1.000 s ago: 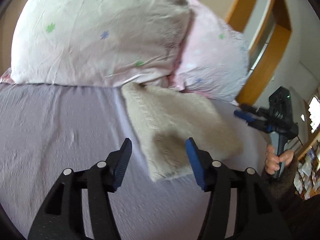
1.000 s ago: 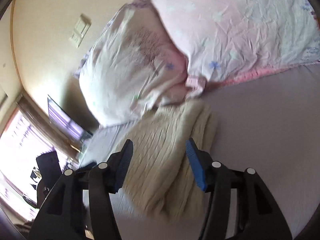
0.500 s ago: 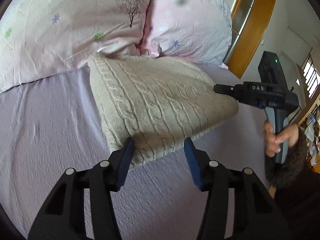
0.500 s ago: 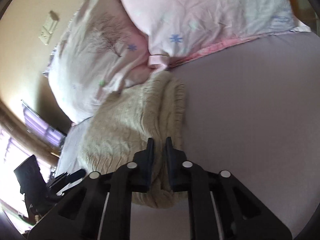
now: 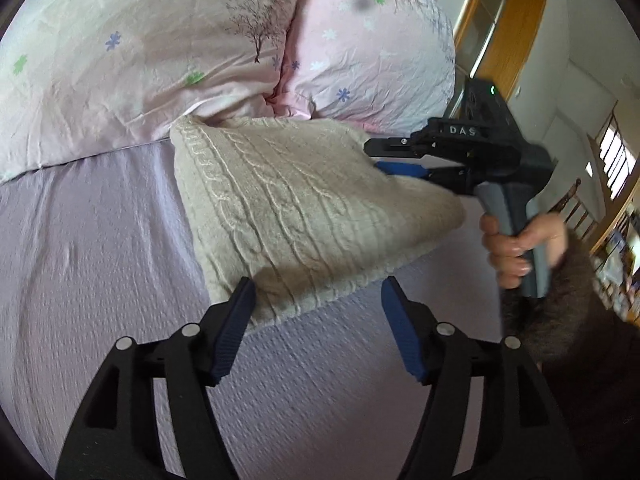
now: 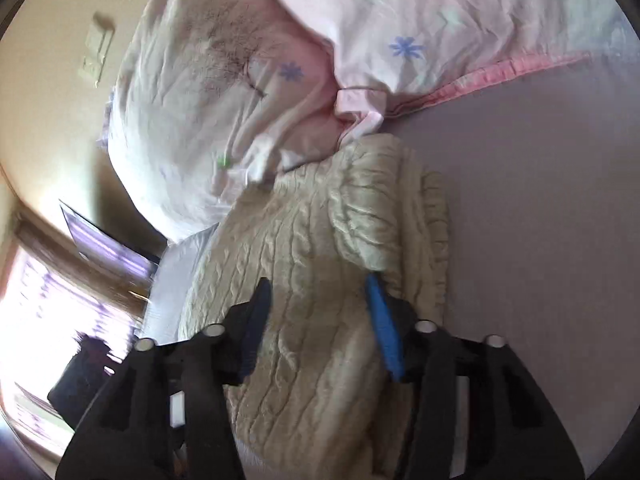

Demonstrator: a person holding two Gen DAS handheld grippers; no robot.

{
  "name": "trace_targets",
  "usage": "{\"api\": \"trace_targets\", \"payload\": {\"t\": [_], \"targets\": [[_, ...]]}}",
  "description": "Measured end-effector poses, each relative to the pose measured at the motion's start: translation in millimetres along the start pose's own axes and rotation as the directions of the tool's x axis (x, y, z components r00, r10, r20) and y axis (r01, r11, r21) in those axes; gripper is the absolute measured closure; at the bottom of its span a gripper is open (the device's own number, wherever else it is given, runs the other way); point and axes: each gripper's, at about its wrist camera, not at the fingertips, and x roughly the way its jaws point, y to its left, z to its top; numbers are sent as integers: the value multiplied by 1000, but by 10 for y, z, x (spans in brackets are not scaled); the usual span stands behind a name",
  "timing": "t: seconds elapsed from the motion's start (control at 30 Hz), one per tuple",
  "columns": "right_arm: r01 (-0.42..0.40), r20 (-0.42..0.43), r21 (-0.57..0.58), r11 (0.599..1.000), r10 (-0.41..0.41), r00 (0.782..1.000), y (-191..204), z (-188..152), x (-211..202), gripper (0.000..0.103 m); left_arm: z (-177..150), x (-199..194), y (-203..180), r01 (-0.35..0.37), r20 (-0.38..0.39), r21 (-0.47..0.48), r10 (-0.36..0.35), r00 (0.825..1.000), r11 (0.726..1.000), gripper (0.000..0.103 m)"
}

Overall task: Fold small clothes
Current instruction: 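Release the folded sweater and pull both grippers back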

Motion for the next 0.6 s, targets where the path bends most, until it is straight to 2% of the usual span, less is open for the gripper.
{"api": "trace_targets", "payload": {"t": [0.03, 0.07, 0.1, 0.13, 0.2, 0.23, 0.3, 0.37, 0.47, 0.6], "targets": [[2, 25, 1, 1000, -3, 1000, 22, -37, -135, 51, -6, -50, 11, 4, 6, -17, -4, 1000, 1000, 26], [25, 60, -15, 1000, -24, 998, 70, -108, -282, 45, -23, -124, 27, -1, 17, -43, 2, 1000, 999, 18], [46, 86, -30, 998, -43, 995, 103, -163, -365, 17, -36, -170, 36, -10, 24, -61, 12, 1000, 998, 16], [80, 135, -59, 995, -71, 988, 162, -262, -505, 1, -51, -218, 55, -29, 30, -89, 32, 999, 996, 11], [122, 179, -110, 986, -101, 979, 265, -436, -654, 1, -52, -225, 87, -78, 17, -125, 81, 997, 989, 6], [177, 180, -137, 975, -151, 972, 323, -563, -704, 1, -56, -213, 99, -117, 1, -139, 118, 993, 983, 3], [285, 168, -159, 945, -259, 951, 383, -676, -664, 1, -62, -158, 100, -232, -51, -148, 227, 973, 961, 2], [386, 134, -202, 900, -365, 921, 420, -875, -564, 1, -72, -77, 92, -316, -104, -130, 304, 947, 940, 2], [439, 79, -256, 862, -434, 898, 436, -1112, -379, 1, -112, 10, 89, -341, -155, -116, 322, 934, 933, 2], [462, 34, -281, 841, -473, 881, 420, -1252, -155, 1, -141, 133, 92, -369, -189, -87, 348, 918, 925, 2]]}}
